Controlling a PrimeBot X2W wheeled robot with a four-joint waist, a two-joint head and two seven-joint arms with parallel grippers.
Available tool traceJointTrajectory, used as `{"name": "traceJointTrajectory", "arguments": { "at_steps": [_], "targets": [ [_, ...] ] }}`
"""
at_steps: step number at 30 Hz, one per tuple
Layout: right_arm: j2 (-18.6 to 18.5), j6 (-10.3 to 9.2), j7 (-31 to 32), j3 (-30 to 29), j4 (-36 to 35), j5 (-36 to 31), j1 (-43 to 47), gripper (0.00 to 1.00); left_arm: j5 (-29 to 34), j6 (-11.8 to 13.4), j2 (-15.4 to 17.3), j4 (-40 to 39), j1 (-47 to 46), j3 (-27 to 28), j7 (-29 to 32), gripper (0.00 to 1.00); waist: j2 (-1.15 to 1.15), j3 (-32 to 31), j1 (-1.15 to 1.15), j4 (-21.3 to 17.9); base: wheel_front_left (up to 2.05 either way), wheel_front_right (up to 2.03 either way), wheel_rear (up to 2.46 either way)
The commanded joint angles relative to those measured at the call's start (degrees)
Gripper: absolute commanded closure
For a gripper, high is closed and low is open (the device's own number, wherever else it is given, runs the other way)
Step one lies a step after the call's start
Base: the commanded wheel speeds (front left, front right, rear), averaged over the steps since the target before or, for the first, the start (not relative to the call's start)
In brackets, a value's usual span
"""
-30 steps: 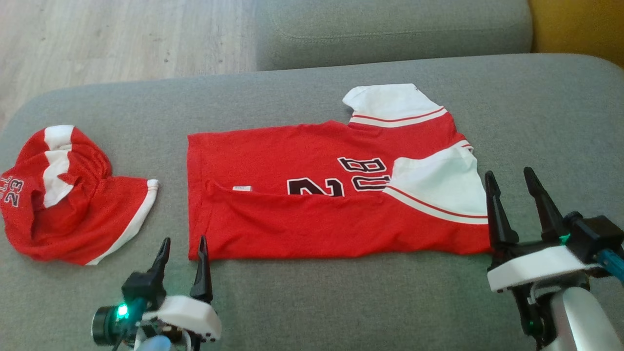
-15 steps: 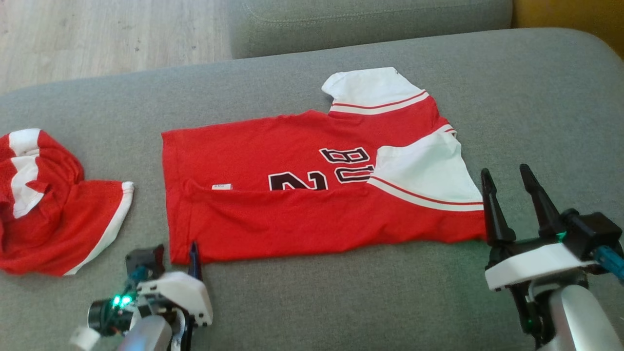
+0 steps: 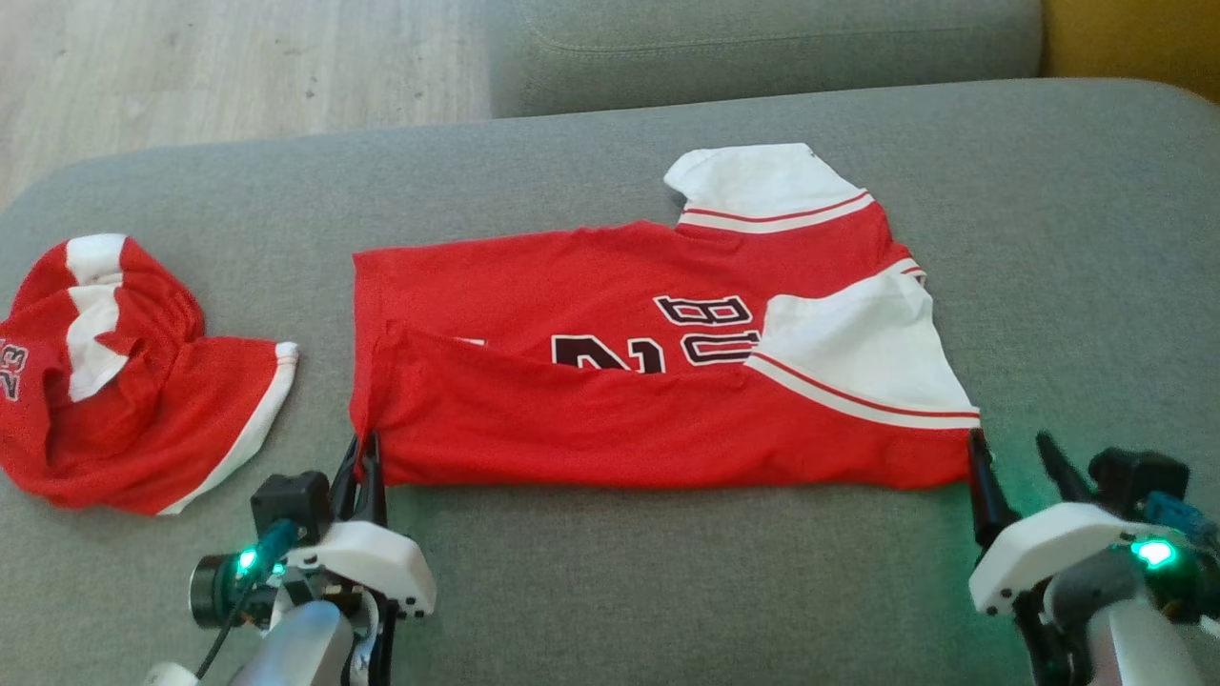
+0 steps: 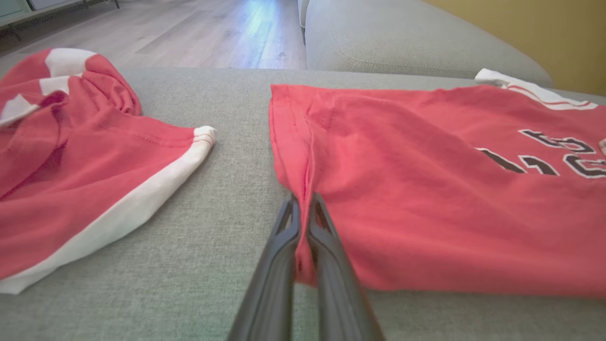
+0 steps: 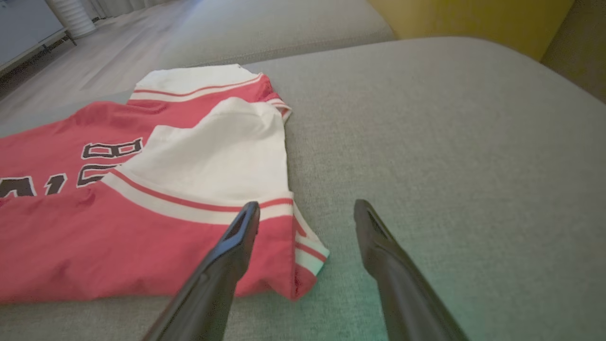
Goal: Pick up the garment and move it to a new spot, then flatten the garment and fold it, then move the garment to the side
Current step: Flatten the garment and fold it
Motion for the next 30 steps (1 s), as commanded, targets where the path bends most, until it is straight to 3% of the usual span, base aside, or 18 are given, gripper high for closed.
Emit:
{"name": "traceJointTrajectory", "arguments": {
  "at_steps": [1,8,18,19,20,21,30],
  "targets": [
    [0.06,-0.04,1.18,0.92,-0.13,1.24,-2.85,0.00,0.71,0.30,1.31,-2.26,-1.10,1.67,-1.12,1.00,0.00,-0.28,0.00,0.58,0.00,0.00,0.00],
    [0.13,-0.04,3.51,0.99,8.02,5.13,-4.91,0.00,1.12,0.44,1.31,-4.30,-0.42,1.06,-2.02,1.00,0.00,-0.46,0.00,1.46,0.00,0.00,0.00],
    [0.14,-0.04,1.85,1.95,17.97,7.28,-9.17,0.00,1.27,0.51,1.74,-5.18,-0.34,0.34,-2.02,1.00,0.00,0.73,0.00,2.29,0.00,0.00,0.00],
    [0.14,-0.04,1.64,2.31,18.81,7.75,-9.61,0.07,1.28,0.45,1.77,-5.16,-0.41,0.23,-1.96,1.00,0.00,0.83,0.00,2.36,0.00,0.00,0.00],
    [0.14,-0.04,1.34,2.62,19.55,8.09,-10.03,0.66,1.29,0.42,1.79,-5.13,-0.46,0.13,-1.92,1.00,0.00,0.90,0.00,2.41,0.00,0.00,0.00],
    [0.14,-0.04,0.92,2.90,20.21,8.32,-10.41,1.00,1.30,0.39,1.83,-5.07,-0.48,0.04,-1.91,1.00,0.00,0.91,0.00,2.45,0.00,0.00,0.00],
    [0.14,-0.04,-4.46,2.37,22.91,4.43,-12.08,1.00,1.42,-0.16,2.00,-3.76,0.29,-1.23,-1.83,1.00,0.00,-0.68,0.00,2.47,0.00,0.00,0.00]
  ]
}}
